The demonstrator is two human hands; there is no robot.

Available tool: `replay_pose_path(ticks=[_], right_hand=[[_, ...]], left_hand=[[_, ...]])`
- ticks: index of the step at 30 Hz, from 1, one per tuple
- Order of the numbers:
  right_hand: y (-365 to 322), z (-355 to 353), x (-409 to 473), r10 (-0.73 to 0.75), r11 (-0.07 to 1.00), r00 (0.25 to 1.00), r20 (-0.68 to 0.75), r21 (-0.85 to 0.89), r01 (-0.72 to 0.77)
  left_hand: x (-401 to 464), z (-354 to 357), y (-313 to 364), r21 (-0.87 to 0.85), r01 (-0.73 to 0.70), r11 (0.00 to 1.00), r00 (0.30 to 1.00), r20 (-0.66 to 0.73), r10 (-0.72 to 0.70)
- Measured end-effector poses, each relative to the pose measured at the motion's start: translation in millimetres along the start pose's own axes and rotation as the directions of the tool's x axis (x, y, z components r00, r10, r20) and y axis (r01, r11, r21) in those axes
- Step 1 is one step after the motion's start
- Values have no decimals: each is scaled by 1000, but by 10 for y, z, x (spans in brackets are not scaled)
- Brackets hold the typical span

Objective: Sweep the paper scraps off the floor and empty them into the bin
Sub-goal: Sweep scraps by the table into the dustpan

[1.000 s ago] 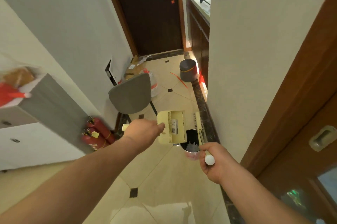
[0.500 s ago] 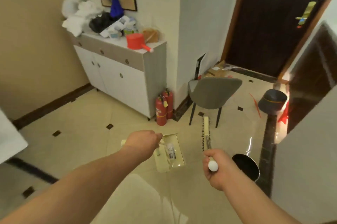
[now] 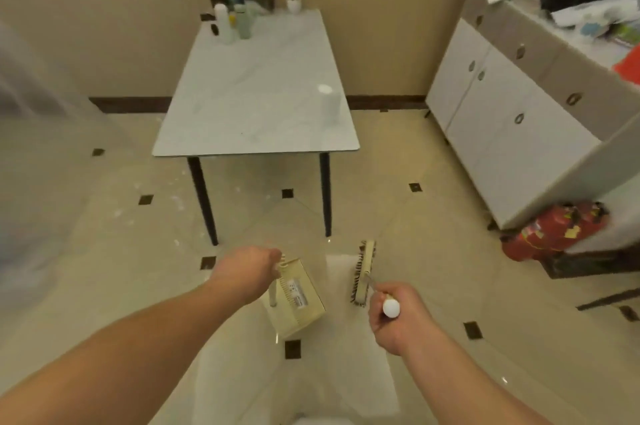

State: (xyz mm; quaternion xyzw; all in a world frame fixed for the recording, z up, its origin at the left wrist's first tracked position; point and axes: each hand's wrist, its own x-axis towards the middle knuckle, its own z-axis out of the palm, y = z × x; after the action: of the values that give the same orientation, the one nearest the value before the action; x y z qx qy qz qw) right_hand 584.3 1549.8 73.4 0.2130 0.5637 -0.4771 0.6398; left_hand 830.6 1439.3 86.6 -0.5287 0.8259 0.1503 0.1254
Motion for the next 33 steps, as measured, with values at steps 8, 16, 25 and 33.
replay_pose_path(ticks=[8, 16, 25, 33], right_hand=[[862, 1408, 308, 146, 976, 989, 8, -163, -143], [1099, 2501, 888, 238, 917, 968, -79, -311, -251], [1588, 3853, 1297, 446, 777, 889, -108, -447, -444], [2310, 4946, 1579, 540, 722, 840, -56, -481, -497]], left_hand=[[-668, 208, -1814, -41, 358, 933, 934, 9, -358], [-594, 190, -2789, -86, 571, 816, 820, 7, -573], [-188, -265, -3803, -80, 664, 743, 745, -10, -667], [-105, -516, -4824, -71, 664, 745, 740, -80, -667]])
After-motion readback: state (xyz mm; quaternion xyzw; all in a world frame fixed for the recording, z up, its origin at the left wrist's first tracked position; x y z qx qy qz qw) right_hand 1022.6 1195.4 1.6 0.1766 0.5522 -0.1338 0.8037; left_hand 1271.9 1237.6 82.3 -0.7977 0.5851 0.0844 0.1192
